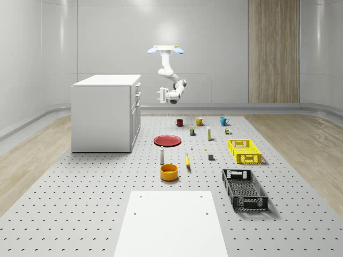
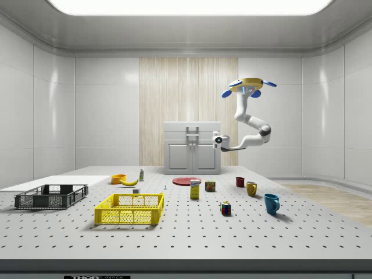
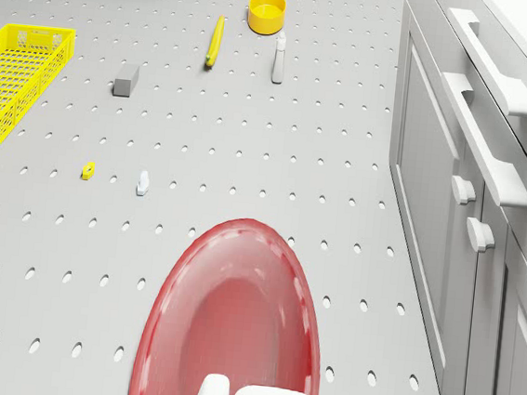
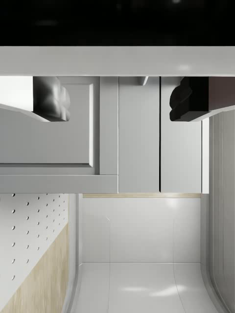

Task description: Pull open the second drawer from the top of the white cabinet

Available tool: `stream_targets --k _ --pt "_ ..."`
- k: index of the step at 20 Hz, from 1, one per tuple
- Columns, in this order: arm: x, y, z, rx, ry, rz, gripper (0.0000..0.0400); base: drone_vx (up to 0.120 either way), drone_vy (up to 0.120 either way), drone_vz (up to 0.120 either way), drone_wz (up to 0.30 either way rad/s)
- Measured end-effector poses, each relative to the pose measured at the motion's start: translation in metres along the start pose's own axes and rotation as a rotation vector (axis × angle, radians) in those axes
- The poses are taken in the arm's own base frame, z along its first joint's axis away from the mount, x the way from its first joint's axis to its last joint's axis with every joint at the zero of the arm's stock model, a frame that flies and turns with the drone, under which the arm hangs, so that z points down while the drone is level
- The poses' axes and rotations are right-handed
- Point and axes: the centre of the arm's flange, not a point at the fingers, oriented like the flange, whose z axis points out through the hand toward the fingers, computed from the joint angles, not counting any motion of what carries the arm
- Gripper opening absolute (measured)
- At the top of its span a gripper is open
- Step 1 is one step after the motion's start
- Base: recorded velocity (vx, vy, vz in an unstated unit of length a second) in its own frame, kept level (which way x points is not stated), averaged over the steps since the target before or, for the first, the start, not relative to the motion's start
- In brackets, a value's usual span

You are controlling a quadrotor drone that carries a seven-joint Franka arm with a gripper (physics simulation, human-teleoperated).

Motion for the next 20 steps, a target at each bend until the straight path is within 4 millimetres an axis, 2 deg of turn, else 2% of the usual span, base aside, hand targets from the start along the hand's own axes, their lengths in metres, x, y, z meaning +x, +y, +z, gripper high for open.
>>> stream_targets --k 4,8,20 --pt "0.001 -0.001 0.018 0.000 0.000 0.000 0.0300 0.000 0.000 0.000 0.000" --pt "0.006 -0.006 0.028 0.000 0.000 0.000 0.0300 0.010 0.000 0.000 0.000" --pt "0.010 -0.010 0.035 0.000 0.000 0.000 0.0300 0.120 0.000 0.000 0.000"
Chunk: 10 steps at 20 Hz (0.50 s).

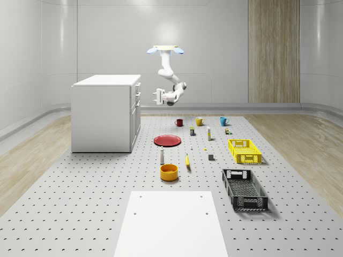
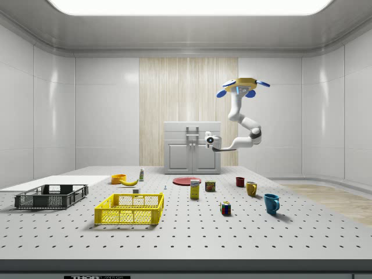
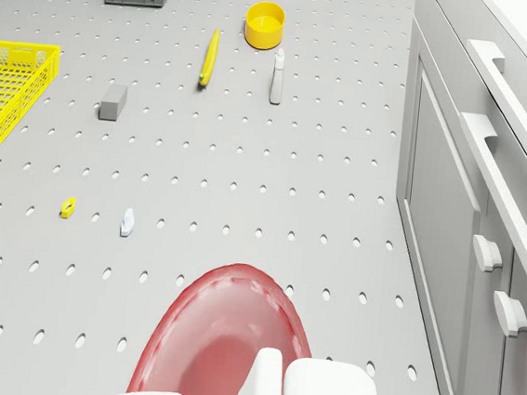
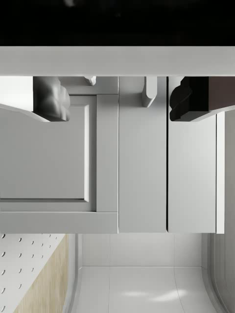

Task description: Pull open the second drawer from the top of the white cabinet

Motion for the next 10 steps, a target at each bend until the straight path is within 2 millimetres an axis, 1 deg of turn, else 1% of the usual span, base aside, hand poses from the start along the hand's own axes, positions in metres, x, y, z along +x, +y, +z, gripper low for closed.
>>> stream_targets --k 10 --pt "0.0003 -0.0003 0.0005 0.000 0.000 0.000 0.0300 0.120 0.000 0.000 0.000"
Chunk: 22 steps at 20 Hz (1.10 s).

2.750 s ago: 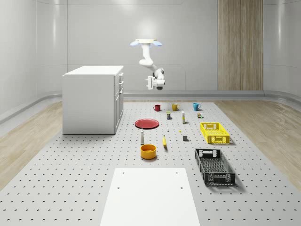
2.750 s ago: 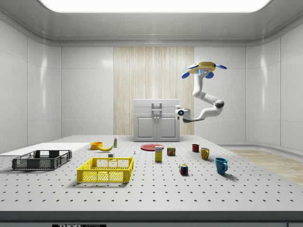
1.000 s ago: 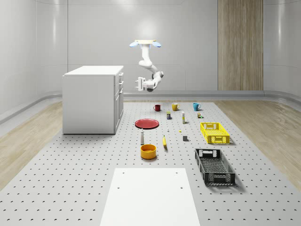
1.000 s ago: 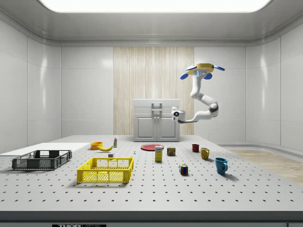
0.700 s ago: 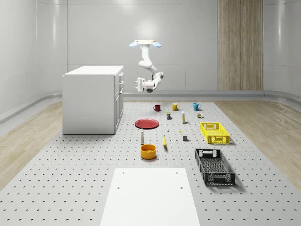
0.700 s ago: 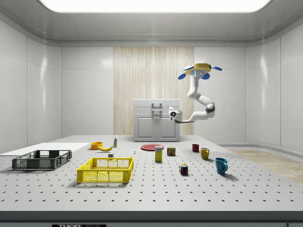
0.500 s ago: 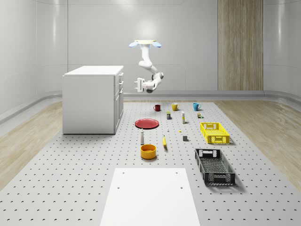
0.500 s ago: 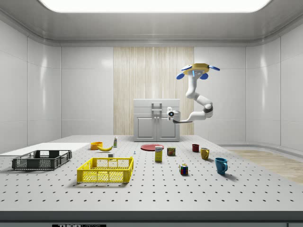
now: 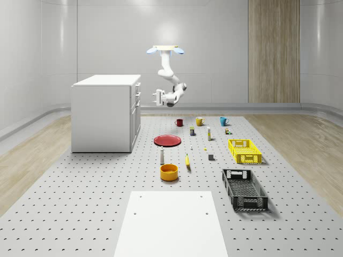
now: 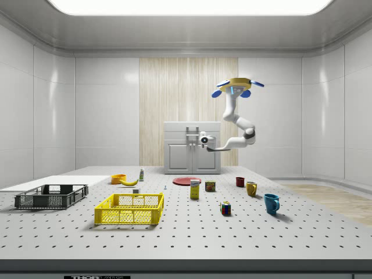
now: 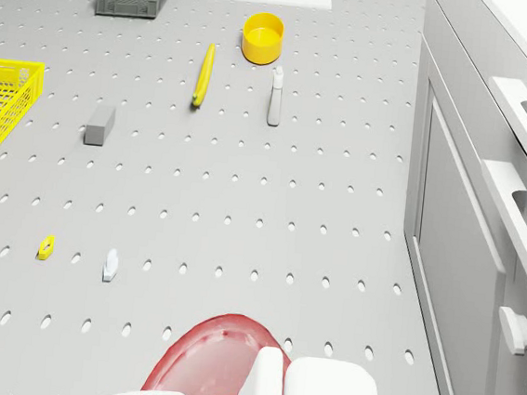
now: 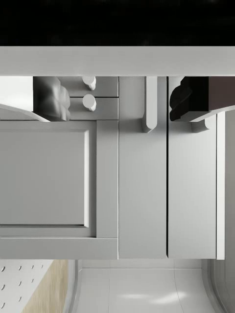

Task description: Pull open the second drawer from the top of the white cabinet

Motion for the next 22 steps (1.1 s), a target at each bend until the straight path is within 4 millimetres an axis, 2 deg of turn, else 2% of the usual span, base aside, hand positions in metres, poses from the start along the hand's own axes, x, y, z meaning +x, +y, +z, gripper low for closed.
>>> stream_targets --k 3,8,13,22 --pt "0.000 0.000 0.000 0.000 0.000 0.000 0.0300 0.120 0.000 0.013 0.000" --pt "0.000 0.000 0.000 0.000 0.000 0.000 0.0300 0.120 0.000 0.120 0.000" --pt "0.000 0.000 0.008 0.000 0.000 0.000 0.0300 0.008 0.000 0.016 0.000" --pt "0.000 0.000 0.046 0.000 0.000 0.000 0.0300 0.000 0.000 0.000 0.000"
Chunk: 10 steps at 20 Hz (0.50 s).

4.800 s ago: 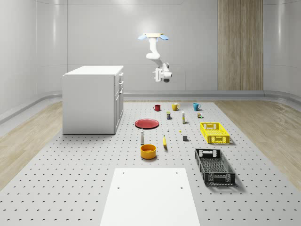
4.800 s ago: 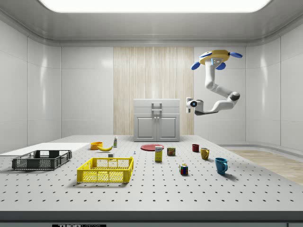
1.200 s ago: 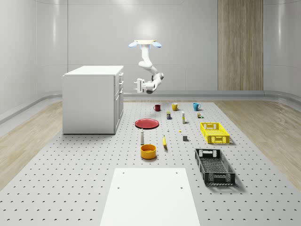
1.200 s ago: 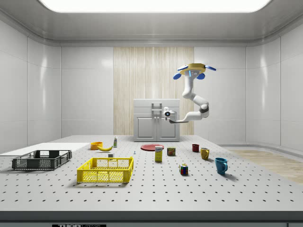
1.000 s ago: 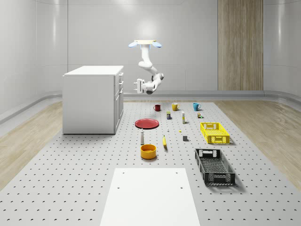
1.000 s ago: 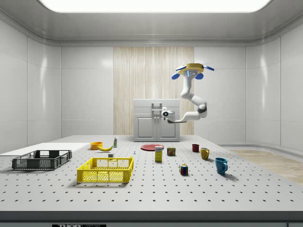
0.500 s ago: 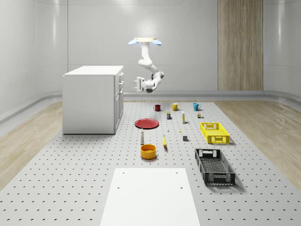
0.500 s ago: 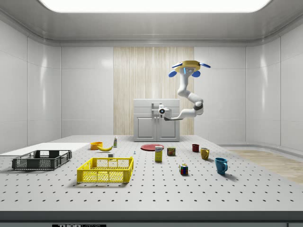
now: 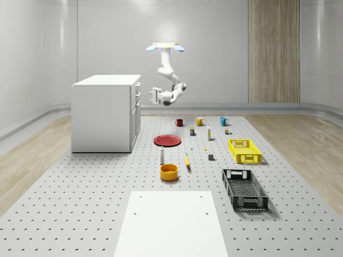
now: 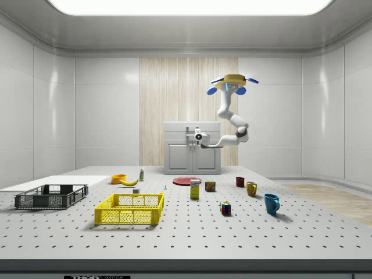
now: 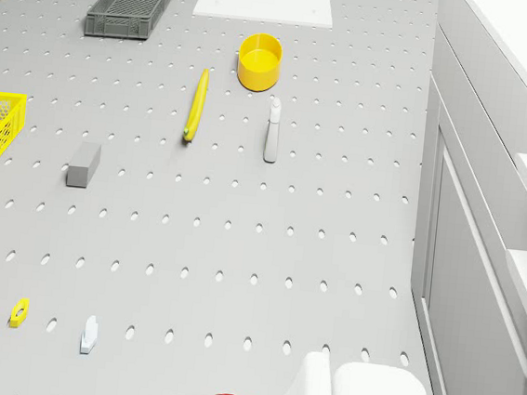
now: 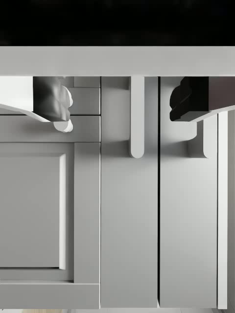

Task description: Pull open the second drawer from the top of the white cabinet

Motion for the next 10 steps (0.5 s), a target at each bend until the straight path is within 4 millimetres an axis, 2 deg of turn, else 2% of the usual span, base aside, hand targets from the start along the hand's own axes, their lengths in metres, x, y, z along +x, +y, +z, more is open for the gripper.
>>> stream_targets --k 10 --pt "0.005 0.005 0.032 0.000 0.000 0.000 0.0300 0.000 0.000 0.000 0.000"
